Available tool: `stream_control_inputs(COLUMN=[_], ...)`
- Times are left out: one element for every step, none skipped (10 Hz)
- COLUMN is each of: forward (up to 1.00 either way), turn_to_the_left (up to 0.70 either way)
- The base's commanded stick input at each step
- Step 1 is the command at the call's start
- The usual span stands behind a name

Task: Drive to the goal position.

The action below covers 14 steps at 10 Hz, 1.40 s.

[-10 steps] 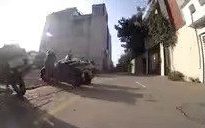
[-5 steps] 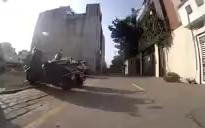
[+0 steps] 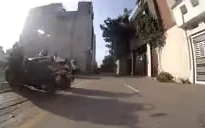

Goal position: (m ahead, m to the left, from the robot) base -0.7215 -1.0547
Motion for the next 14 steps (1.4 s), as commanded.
stream_control_inputs(forward=[0.85, 0.85, 0.85, 0.85, 0.85, 0.85, 0.85, 0.85, 0.85, 0.85, 0.85, 0.85, 0.85, 0.85], turn_to_the_left=[0.0, 0.0, 0.0, 0.0, 0.0, 0.0, 0.0, 0.0, 0.0, 0.0, 0.0, 0.0, 0.0, 0.0])
